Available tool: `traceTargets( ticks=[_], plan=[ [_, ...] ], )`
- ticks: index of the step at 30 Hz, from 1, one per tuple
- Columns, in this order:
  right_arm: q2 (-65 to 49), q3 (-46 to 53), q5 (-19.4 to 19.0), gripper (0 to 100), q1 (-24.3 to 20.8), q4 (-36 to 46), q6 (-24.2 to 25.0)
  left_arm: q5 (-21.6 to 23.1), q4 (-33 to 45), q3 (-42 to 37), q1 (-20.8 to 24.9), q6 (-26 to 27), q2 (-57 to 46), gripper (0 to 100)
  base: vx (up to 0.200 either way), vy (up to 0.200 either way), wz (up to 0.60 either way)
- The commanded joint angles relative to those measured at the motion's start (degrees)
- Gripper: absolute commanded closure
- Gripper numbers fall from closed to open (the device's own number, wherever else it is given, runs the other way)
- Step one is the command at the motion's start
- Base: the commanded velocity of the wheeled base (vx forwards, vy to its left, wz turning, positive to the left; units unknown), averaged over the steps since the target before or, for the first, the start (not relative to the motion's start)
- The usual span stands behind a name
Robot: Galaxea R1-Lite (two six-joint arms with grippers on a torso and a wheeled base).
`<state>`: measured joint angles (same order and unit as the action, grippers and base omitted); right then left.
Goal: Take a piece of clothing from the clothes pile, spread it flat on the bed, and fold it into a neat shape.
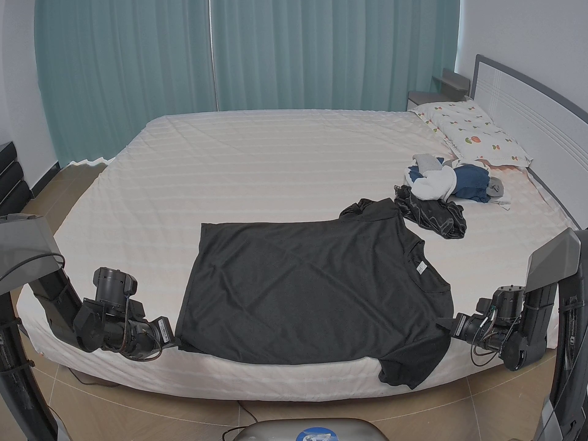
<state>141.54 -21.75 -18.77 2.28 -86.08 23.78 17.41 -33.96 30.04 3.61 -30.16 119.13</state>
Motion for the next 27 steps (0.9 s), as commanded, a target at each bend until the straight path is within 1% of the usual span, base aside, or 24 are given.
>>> traceTargets(
  ticks=[1,6,14,15,18,23,24,27],
  plan=[
    [-0.5,-2.6,0.0,100,0.6,0.3,0.0,0.0,-0.1,0.1,0.0,-0.2,0.1,100,0.000,0.000,0.00],
    [-1.8,-7.1,0.0,100,0.8,2.1,0.0,0.0,-0.7,0.7,0.0,-3.2,0.0,100,0.000,0.000,0.00],
    [-2.3,-14.3,0.0,100,0.1,8.5,-0.1,0.0,-0.6,1.2,0.0,-3.3,0.1,100,0.000,0.000,0.00],
    [-2.3,-16.4,0.0,100,-0.1,10.1,-0.1,-0.1,-0.6,1.3,0.0,-4.1,0.1,100,0.000,0.000,0.00],
    [-2.4,-18.7,0.0,100,-0.7,11.5,-0.1,-0.1,-0.6,2.0,0.0,-5.8,0.1,100,0.000,0.000,0.00],
    [-2.2,-20.8,0.1,100,-1.5,11.9,-0.1,-0.1,-0.6,2.0,0.0,-5.9,0.1,100,0.000,0.000,0.00],
    [-2.1,-21.4,0.1,0,-1.5,12.1,0.0,-0.1,-0.6,2.1,0.0,-5.9,0.1,100,0.000,0.000,0.00],
    [-1.3,-22.5,0.7,0,-1.5,12.2,0.1,-0.1,-0.6,2.1,0.0,-5.9,0.1,100,0.000,0.000,0.00]
  ],
)
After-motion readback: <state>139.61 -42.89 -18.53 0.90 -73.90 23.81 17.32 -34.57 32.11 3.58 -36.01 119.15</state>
